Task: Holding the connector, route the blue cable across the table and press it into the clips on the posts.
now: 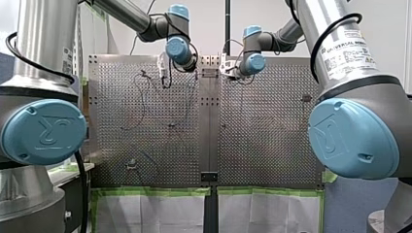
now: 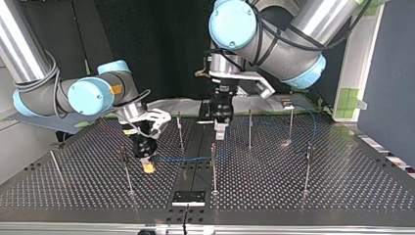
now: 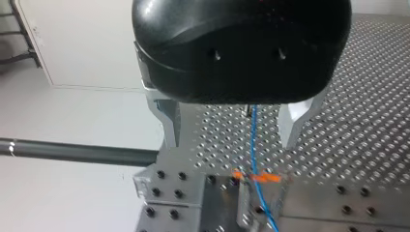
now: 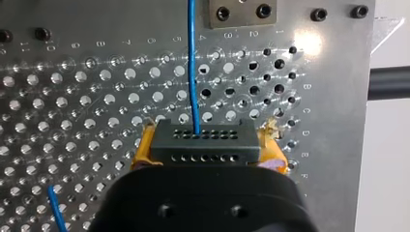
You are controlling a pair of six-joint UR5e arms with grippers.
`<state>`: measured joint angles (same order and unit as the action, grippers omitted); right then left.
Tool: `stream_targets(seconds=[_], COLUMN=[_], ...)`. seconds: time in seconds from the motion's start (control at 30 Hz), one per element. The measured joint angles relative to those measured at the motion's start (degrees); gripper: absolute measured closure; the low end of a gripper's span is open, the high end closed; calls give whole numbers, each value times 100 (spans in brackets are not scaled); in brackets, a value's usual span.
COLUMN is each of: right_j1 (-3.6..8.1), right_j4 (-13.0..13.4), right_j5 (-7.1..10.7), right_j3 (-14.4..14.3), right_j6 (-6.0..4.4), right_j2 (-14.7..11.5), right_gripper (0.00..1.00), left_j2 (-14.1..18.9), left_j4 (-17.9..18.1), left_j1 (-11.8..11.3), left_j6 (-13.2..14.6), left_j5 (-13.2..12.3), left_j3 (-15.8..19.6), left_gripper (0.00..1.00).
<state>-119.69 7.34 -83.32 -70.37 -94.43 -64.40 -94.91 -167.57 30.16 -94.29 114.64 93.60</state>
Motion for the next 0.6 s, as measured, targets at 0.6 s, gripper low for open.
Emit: stream_targets(seconds=[0.6], right_j1=[86], right_j4=[-53], right_j5=[-9], right_j3=[1], right_j6=[40], right_j2=[-5], right_gripper=[100], left_j2=[-535], left_j4=[-286], left_j1=[481], left_j6=[230], left_j5=[362], left_j3=[-708], left_gripper=[0])
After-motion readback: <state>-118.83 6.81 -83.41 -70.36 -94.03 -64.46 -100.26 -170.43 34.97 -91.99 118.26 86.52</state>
